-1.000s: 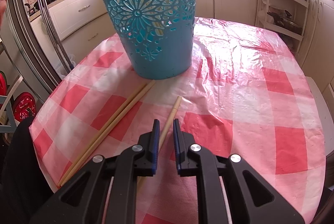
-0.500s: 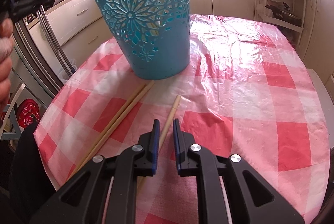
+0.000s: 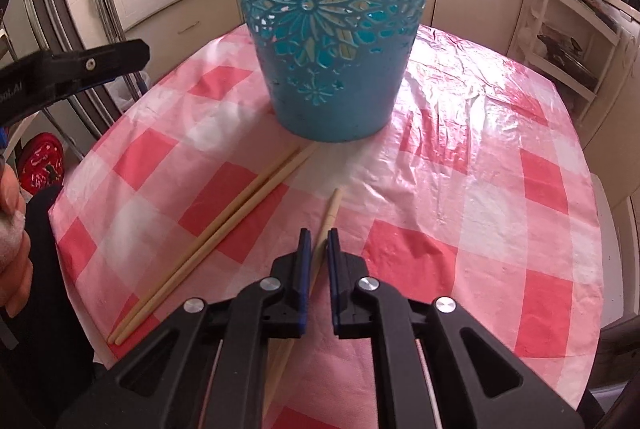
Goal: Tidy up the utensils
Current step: 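Lower the right tool to the chopsticks and close on one stick, then lift the chopstick upright with the right tool above the basket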
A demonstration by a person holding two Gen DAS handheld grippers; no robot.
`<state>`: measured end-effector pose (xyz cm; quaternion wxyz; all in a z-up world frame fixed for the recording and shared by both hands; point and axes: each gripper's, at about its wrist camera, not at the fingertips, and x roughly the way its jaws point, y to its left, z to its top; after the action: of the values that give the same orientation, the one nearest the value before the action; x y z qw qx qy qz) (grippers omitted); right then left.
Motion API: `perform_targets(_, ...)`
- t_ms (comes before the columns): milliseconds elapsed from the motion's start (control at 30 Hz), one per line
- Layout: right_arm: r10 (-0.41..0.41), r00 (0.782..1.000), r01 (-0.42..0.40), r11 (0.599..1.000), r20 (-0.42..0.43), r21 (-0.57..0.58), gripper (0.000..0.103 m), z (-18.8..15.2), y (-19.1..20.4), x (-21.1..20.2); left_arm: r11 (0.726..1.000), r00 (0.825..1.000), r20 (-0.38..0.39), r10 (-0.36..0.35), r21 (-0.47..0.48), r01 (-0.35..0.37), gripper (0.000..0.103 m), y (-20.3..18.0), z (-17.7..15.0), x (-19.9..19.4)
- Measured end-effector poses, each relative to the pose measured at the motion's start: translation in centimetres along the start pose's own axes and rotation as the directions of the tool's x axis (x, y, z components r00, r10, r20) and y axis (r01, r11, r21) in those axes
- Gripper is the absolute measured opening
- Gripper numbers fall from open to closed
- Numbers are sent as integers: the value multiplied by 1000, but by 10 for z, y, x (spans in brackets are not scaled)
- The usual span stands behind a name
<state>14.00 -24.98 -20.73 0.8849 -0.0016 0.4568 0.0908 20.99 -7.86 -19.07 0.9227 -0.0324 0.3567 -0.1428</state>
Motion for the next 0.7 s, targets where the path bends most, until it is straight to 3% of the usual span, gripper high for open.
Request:
perform_targets(300,-25,999,22,998,39,57,8,-12,1,-6,999,1000,-3,19,32,-19,60,-3,-11,2)
perform_targets(467,37,997,-46,988,65,147,6,-15,-11,-8,998,999,0,33,47,-33,63,-8,-14,3)
perform_targets(700,87,990,-107,976,110,190,6,-13,-15,-18,996,998,-16,56,64,-55,64,-7,-22,12)
